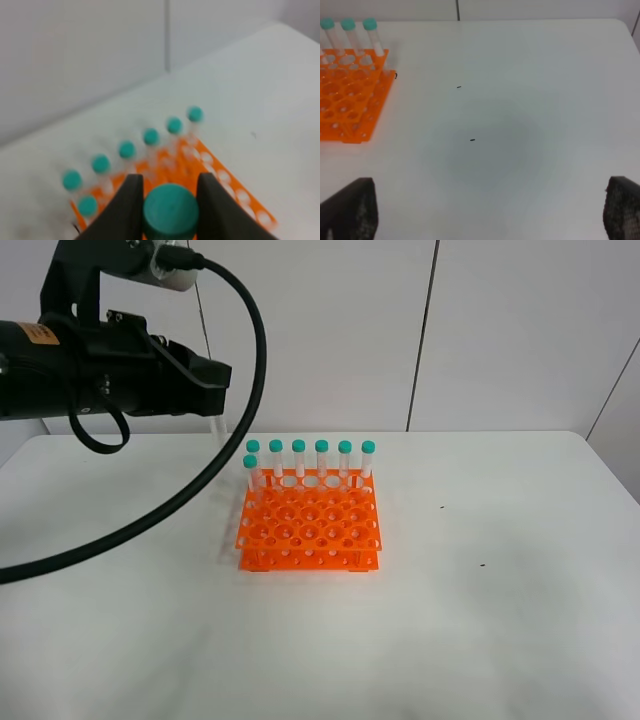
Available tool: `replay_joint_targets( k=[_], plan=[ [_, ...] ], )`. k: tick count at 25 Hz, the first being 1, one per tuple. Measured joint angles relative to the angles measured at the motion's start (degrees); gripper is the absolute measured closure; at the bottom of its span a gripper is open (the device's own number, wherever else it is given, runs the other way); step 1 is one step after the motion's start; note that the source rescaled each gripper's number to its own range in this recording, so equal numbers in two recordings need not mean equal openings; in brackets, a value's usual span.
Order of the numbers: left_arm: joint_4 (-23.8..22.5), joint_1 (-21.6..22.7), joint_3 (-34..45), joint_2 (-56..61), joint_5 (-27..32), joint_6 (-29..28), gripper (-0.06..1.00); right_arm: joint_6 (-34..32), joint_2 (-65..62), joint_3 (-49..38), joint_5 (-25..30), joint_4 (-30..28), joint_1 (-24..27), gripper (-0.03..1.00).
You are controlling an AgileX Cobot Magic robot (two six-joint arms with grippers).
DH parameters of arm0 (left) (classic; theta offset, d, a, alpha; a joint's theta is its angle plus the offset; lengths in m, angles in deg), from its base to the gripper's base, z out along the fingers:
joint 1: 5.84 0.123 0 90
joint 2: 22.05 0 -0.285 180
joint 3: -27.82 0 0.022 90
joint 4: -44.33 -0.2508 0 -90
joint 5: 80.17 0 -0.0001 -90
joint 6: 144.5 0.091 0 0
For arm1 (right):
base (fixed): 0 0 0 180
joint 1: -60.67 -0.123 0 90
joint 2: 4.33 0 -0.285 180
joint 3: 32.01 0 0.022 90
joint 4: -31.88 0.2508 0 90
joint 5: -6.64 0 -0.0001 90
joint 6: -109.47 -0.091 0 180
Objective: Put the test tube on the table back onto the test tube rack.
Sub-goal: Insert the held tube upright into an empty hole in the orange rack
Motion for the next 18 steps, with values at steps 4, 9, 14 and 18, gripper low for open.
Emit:
replay_joint_targets(
  k=[4, 9, 14, 18],
  plan=[
    [-12.1, -0.5, 0.1, -3.1, -8.1, -12.1, 0.94, 0.0, 0.0, 0.0, 0.0, 0.0, 0.0, -0.03],
    [-14.4, -1.5, 0.3, -10.3, -14.5, -14.5, 0.94, 0.0, 0.0, 0.0, 0.0, 0.0, 0.0, -0.03],
    [-14.6, -4.3, 0.2, -15.4, -20.4, -14.7, 0.94, 0.0, 0.0, 0.0, 0.0, 0.0, 0.0, -0.03],
    [-14.6, -4.5, -1.9, -20.2, -20.8, -14.7, 0.94, 0.0, 0.0, 0.0, 0.0, 0.0, 0.0, -0.03]
  ],
)
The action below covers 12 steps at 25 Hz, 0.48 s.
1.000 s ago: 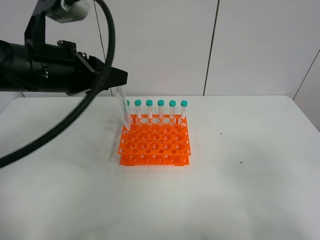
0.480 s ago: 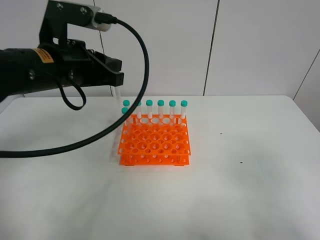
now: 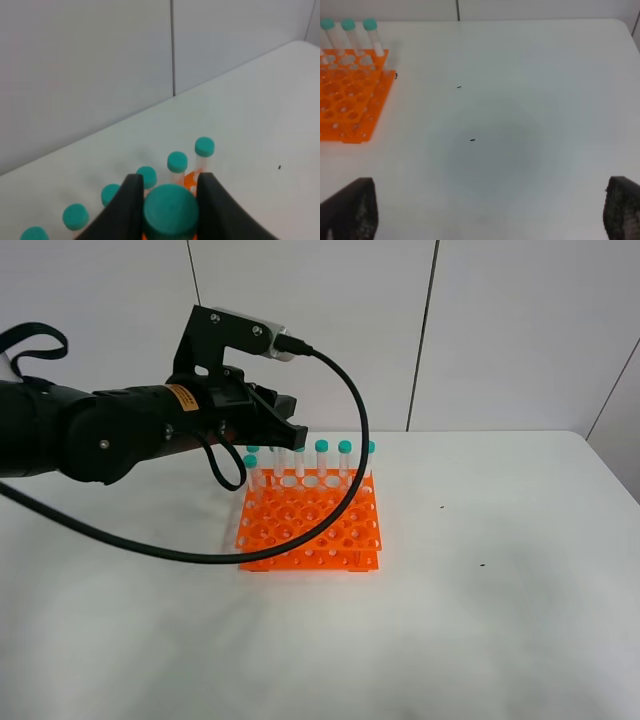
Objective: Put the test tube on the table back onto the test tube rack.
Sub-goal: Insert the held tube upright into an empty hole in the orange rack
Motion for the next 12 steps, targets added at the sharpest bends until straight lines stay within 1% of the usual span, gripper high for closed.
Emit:
replay_joint_targets(
  k=[4, 6, 8, 9, 12],
  plan=[
    [-0.7, 0.6, -3.8, -4.6, 0.2, -0.7, 0.94, 0.0, 0.0, 0.0, 0.0, 0.0, 0.0, -0.03],
    [-3.8, 1.0, -5.2, -6.2, 0.2, -3.4, 0.94, 0.0, 0.0, 0.0, 0.0, 0.0, 0.0, -0.03],
    [-7.8, 1.6, -5.9, -7.1, -0.1, -7.0, 0.94, 0.0, 0.0, 0.0, 0.0, 0.0, 0.0, -0.03],
    [-10.1, 2.6, -6.1, -7.7, -0.2, -9.5, 0.94, 0.0, 0.0, 0.0, 0.0, 0.0, 0.0, -0.03],
    [-10.8, 4.6, -6.2, -8.6, -0.5, -10.3, 0.94, 0.0, 0.0, 0.0, 0.0, 0.0, 0.0, -0.03]
  ],
)
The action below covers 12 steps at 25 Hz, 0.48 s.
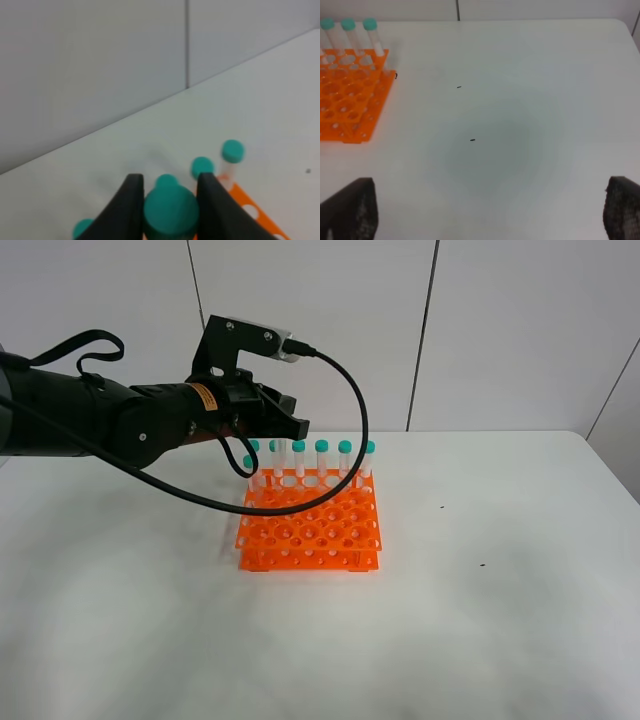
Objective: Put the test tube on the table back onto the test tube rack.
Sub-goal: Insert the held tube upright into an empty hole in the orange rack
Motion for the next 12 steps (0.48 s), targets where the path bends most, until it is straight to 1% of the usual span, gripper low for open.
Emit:
replay_joint_targets(
  k=[3, 9, 12],
  plan=[
    [0.3, 1.0, 0.0, -0.8, -0.5, -0.2, 0.94, 0.0, 0.0, 0.0, 0.0, 0.0, 0.0, -0.03],
    [0.3, 1.2, 0.0, -4.0, -4.5, -0.2, 0.94, 0.0, 0.0, 0.0, 0.0, 0.0, 0.0, -0.03],
    [0.3, 1.3, 0.0, -5.1, -5.1, -0.2, 0.94, 0.0, 0.0, 0.0, 0.0, 0.0, 0.0, -0.03]
  ],
)
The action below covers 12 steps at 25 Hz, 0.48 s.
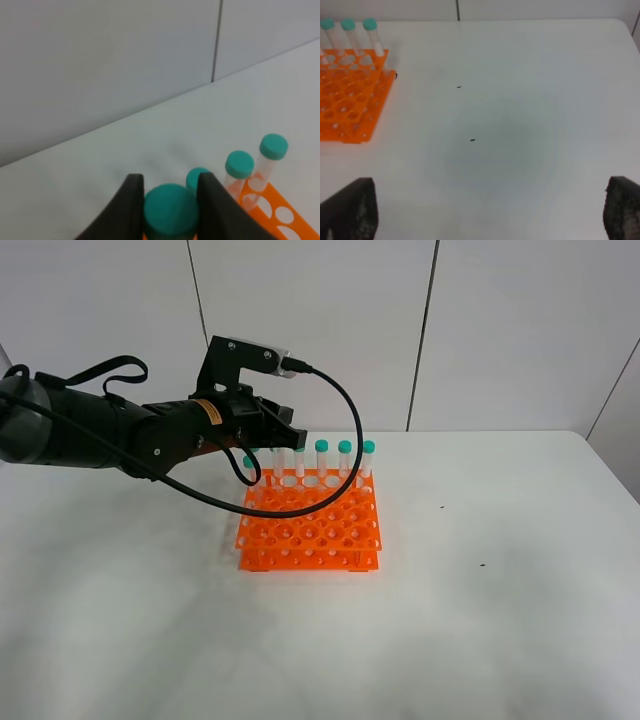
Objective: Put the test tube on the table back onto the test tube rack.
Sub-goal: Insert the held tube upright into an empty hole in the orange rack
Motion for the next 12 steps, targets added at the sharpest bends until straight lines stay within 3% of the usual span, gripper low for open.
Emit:
replay_joint_targets(
  k=[12],
  plan=[
    [0.1, 0.6, 0.0, -5.2, -4.9, 0.0, 0.94, 0.0, 0.0, 0.0, 0.0, 0.0, 0.0, -0.03]
  ],
)
